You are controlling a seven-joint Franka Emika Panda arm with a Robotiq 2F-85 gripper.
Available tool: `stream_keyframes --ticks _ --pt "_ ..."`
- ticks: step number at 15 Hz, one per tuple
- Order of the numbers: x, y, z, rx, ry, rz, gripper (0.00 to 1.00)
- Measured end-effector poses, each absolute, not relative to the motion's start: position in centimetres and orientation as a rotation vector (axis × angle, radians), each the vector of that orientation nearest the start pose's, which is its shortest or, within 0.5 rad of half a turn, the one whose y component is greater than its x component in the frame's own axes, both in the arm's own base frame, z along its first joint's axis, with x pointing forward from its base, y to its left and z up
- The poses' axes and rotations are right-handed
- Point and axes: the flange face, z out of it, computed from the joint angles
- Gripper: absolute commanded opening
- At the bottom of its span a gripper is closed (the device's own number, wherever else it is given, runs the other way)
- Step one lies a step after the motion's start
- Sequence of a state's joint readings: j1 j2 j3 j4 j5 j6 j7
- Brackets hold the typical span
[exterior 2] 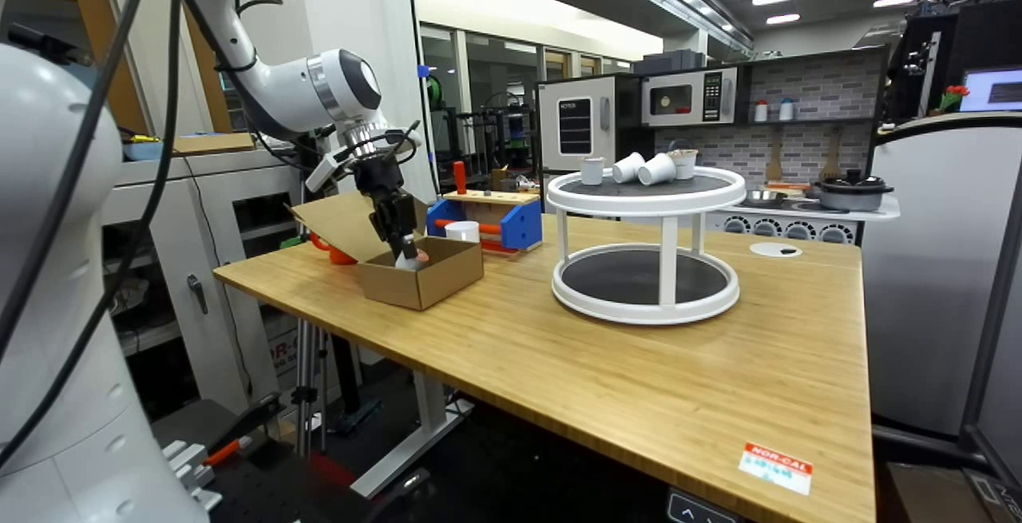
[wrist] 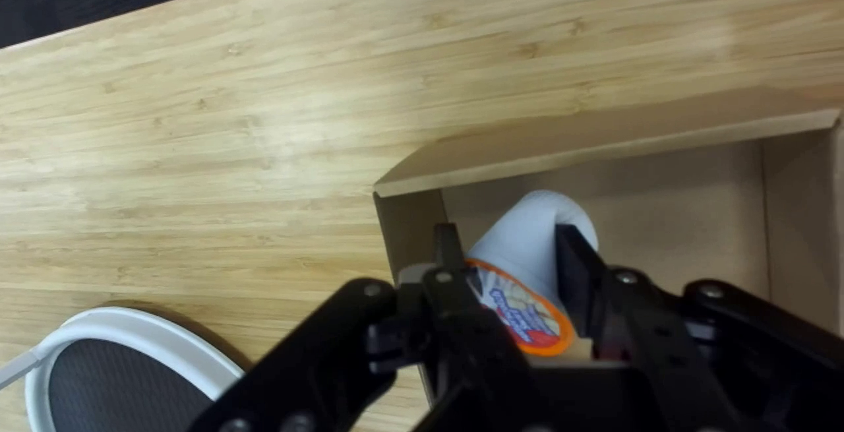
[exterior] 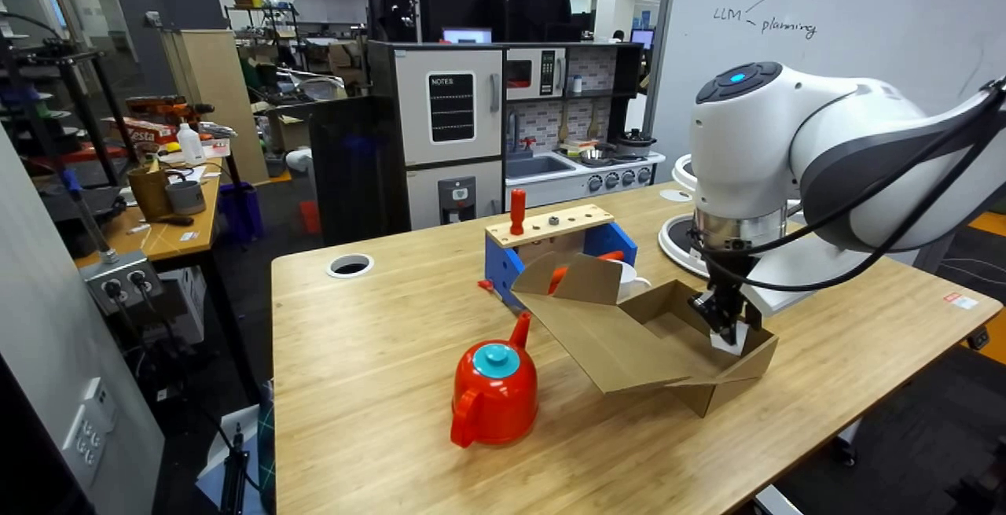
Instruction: Put one of the cups on the stand in the box and then put it back on the stand
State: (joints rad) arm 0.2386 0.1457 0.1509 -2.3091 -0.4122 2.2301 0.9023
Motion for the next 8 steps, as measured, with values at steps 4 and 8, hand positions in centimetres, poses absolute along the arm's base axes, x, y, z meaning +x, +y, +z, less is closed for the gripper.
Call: stream_keyframes --ticks 4,8 --pt "46.66 17.93 26.84 -3.458 0.399 0.021 0.58" --pt "46.69 17.95 26.87 -3.458 0.399 0.02 0.65"
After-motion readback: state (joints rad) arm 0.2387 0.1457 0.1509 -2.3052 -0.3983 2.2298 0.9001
